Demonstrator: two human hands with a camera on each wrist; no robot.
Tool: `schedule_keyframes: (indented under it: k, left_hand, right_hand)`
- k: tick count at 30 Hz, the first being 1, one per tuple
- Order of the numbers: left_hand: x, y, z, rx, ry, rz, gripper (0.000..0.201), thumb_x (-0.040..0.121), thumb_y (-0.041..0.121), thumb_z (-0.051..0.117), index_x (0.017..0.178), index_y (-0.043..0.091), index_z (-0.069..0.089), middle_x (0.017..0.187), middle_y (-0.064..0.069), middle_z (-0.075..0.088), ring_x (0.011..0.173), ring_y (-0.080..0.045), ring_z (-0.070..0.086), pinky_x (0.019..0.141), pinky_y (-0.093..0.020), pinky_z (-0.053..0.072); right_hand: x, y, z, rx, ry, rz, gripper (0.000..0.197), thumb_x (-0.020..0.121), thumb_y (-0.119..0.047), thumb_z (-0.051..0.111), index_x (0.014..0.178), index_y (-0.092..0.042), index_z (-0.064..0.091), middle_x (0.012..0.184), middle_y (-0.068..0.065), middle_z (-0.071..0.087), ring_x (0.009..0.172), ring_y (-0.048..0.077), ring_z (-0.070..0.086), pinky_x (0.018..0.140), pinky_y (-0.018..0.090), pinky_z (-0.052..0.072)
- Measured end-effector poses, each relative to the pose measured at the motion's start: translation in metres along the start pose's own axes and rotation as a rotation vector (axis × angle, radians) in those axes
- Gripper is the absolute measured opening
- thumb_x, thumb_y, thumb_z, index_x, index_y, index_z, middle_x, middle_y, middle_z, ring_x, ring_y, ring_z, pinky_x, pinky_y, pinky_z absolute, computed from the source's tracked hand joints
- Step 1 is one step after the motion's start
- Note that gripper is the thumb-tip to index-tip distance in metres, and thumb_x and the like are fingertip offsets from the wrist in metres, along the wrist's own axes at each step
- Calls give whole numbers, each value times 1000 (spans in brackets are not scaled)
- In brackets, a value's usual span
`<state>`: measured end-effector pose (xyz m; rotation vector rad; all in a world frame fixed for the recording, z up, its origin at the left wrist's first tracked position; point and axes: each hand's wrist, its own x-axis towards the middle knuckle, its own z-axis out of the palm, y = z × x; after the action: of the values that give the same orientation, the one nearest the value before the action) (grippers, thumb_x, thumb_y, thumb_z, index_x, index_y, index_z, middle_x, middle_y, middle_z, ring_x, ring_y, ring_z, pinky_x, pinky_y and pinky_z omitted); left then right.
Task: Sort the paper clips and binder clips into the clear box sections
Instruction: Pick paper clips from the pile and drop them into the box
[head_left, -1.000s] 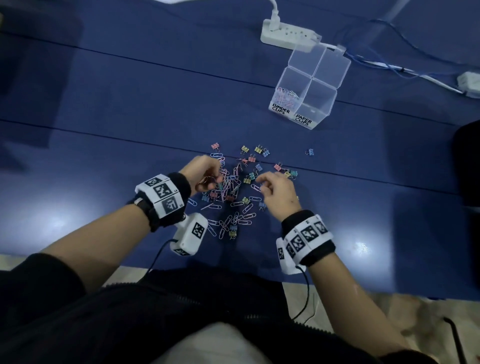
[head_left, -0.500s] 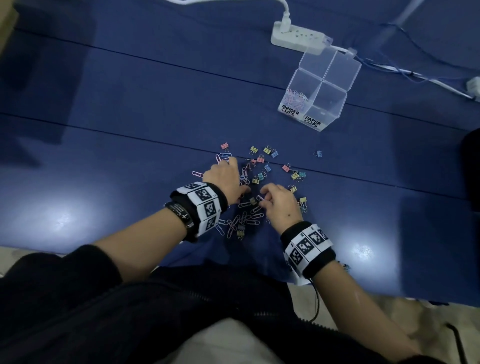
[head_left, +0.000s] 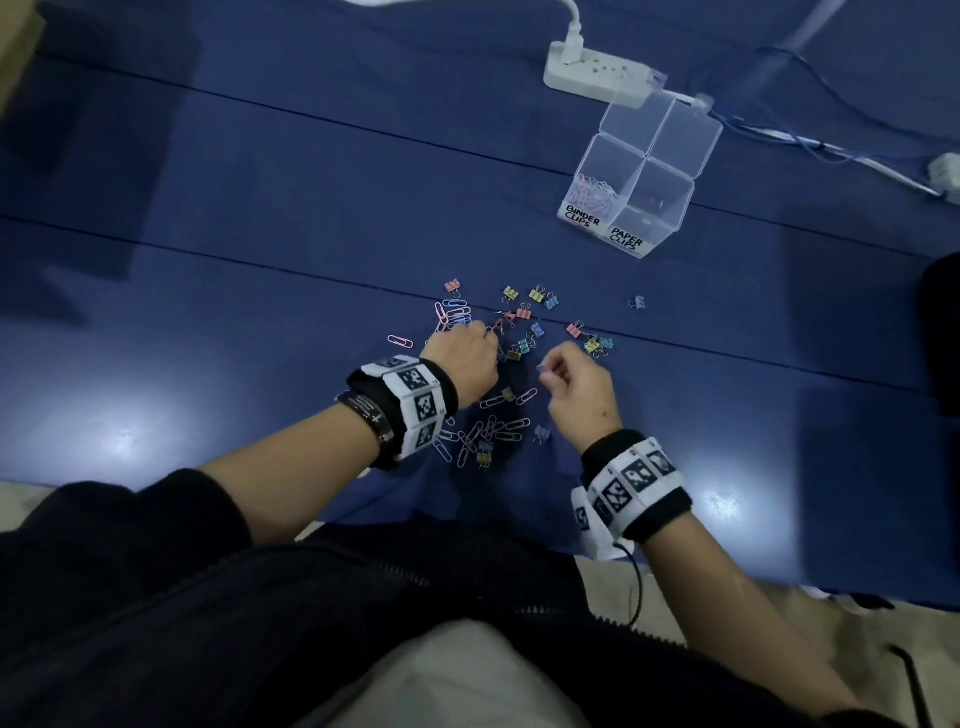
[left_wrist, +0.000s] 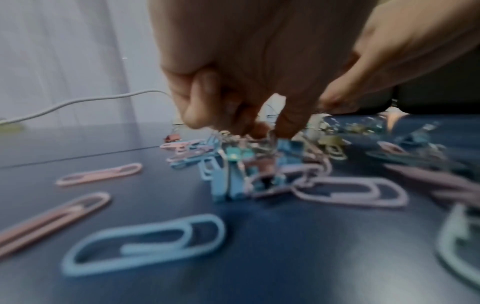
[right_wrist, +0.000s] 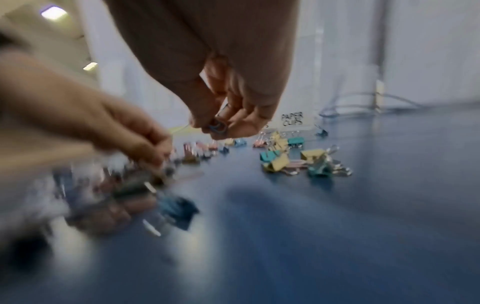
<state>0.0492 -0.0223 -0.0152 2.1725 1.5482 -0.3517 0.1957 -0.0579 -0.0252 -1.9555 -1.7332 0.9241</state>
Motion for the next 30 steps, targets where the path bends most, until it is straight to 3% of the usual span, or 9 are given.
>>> schedule_keyframes:
  k: [4, 6, 9, 13, 16, 19, 22, 26, 30]
  left_hand:
    - [1, -17, -17, -313, 10, -2, 27, 95, 29, 39, 103, 10, 56, 97, -1, 45, 96, -22, 51, 86, -35, 42]
    - [0, -24, -25, -634, -19, -34, 19, 92, 24, 42, 78, 14, 51, 82, 0, 44, 78, -19, 45, 69, -29, 39]
    - [-10, -33, -30, -1180, -103, -97, 18, 66, 20, 44, 49, 14, 38, 53, -3, 39, 42, -14, 32, 41, -13, 21]
    - [-20, -40, -20, -1290, -145, -80, 14, 55, 11, 39, 43, 4, 37, 30, -2, 47, 22, -11, 28, 34, -5, 22]
    - [-22, -44, -7, -1407, -152, -107, 21, 55, 4, 38, 36, 12, 38, 29, -2, 47, 22, -10, 28, 42, -11, 26]
    - [-23, -43, -1, -1402, -148, -155, 37, 60, -7, 36, 32, 16, 35, 29, -1, 45, 20, -7, 24, 44, -8, 25]
    - [-27, -40, 0, -1337, -163, -164, 39, 72, -16, 33, 49, 15, 33, 31, 1, 46, 23, -8, 24, 35, -5, 17]
    - [-36, -41, 9, -1057, -146, -222, 33, 84, 14, 57, 55, 19, 41, 46, 3, 45, 42, -12, 34, 39, -15, 27]
    - [-58, -41, 10, -532, -230, 20, 25, 74, 28, 74, 73, 21, 51, 59, 6, 46, 58, -12, 45, 56, -25, 34]
  right_hand:
    - [-7, -7, -15, 512, -76, 169, 28, 90, 8, 38, 87, -14, 54, 69, -2, 48, 49, -1, 56, 59, 15, 48]
    - [-11, -11, -19, 740, -185, 273, 33, 92, 8, 32, 79, -12, 54, 64, 2, 47, 47, 2, 56, 53, 16, 46]
    - [-14, -14, -23, 994, -290, 457, 34, 88, 3, 25, 65, -6, 50, 64, 6, 54, 48, 12, 51, 49, 20, 40]
    - [-13, -11, -16, 917, -315, 583, 33, 90, -14, 31, 59, -12, 42, 60, 2, 41, 38, 6, 33, 38, 16, 26]
    - [-9, -14, -8, 453, -240, 398, 22, 86, -18, 58, 66, -16, 50, 60, -4, 40, 41, 0, 35, 39, 10, 28]
    - [-7, -19, 2, -2, -263, 154, 20, 75, -20, 72, 89, -18, 58, 77, -7, 53, 70, 9, 48, 64, 25, 46]
    - [-3, -22, 9, -170, -249, 91, 18, 77, -21, 70, 92, -17, 60, 76, -8, 50, 74, 17, 48, 71, 28, 42]
    - [10, -22, 11, -83, -106, 136, 17, 80, -20, 66, 94, -15, 57, 66, -9, 42, 73, 19, 44, 69, 26, 36]
    - [5, -19, 1, -118, -106, 82, 22, 82, -19, 63, 101, -11, 55, 90, 1, 44, 84, 18, 43, 79, 28, 38]
